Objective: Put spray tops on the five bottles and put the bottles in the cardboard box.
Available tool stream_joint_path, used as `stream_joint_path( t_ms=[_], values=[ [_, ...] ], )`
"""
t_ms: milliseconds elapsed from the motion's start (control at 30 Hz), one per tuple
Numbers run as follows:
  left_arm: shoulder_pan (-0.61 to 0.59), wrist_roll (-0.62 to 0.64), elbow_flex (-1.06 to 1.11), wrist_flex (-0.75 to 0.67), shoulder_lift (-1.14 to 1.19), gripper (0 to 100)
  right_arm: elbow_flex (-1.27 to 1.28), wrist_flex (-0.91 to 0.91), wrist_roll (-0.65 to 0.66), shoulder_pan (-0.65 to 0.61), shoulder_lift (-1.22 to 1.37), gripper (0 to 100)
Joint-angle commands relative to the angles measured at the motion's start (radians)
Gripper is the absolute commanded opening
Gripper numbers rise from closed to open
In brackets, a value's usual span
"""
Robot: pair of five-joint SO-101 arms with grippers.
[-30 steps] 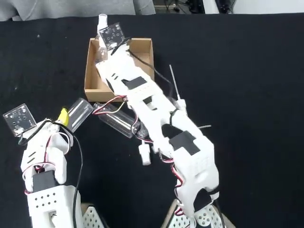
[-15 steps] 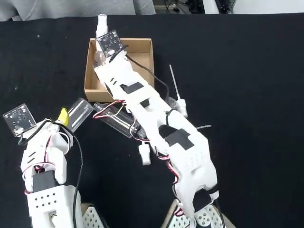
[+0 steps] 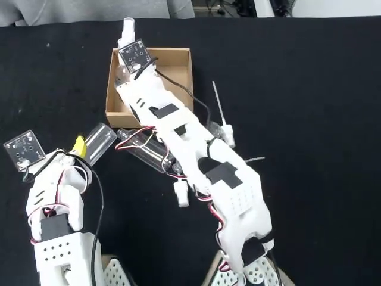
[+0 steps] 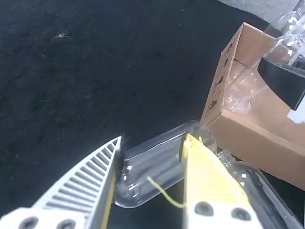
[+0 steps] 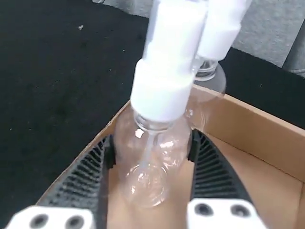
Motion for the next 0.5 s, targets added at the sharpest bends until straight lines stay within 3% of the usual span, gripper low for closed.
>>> stream_joint_path(
  t_ms=[0,100,300,467],
  values=[
    [-0.013,-0.008,-0.015,-0.017,-0.011,19,-0.007,-0.028,0.014,-0.015,-0.022,12.2],
    [-0.013,-0.008,-0.015,-0.017,-0.011,19,-0.008,-0.026,0.014,-0.015,-0.022,13.2],
    [-0.012,-0.008,-0.015,-0.017,-0.011,19,-0.004,-0.021,0.011,-0.015,-0.024,29.5],
    [-0.012,-0.008,-0.015,-0.017,-0.011,19,-0.004,-0.021,0.012,-0.014,-0.024,30.0]
  ],
)
